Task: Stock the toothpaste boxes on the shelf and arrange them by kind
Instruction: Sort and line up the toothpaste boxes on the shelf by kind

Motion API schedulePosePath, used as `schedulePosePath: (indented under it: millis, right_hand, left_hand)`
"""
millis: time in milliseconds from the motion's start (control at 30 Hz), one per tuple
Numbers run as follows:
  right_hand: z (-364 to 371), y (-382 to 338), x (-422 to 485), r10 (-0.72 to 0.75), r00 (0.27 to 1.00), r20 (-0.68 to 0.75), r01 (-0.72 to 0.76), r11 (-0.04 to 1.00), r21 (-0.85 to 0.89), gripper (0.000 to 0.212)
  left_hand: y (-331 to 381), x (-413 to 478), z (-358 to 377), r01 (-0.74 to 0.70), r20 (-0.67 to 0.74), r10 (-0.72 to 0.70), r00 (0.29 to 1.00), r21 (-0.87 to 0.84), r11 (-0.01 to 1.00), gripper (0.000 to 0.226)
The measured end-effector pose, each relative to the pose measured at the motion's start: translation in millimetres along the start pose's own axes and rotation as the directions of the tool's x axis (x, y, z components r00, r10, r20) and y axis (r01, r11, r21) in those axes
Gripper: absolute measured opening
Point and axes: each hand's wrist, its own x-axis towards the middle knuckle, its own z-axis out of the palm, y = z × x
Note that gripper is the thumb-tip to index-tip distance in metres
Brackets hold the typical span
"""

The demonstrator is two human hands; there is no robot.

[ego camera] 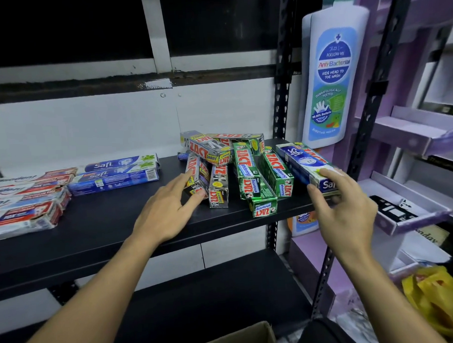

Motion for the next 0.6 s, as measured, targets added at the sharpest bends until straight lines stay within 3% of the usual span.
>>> schedulePosePath:
  millis: [333, 500, 600]
  right_hand:
    - [-10.8, -52.2, 4.5, -0.034, 0.998, -0.047, 0.045, 0.967, 0.251, 0.025]
    - [-0.5, -87.9, -3.9, -0.043, 0.994, 0.100, -0.005, 0.901, 0.434, 0.026]
    - [14.6, -110.9, -14.7, -0.089, 0.972, 0.217, -0.043, 0.842, 0.538, 0.027]
  left_hand:
    - [1.1, -2.1, -0.5, -0.019, -0.049, 0.017, 0.999, -0.027, 0.999, 0.076]
    - [-5.1, -11.3, -10.4, 0.026, -0.255, -0.097, 0.962, -0.268, 0.963, 0.065]
    - [-26.1, -29.6, -29.8, 0.049, -0.365, -0.131, 0.922, -0.226, 0.973, 0.056]
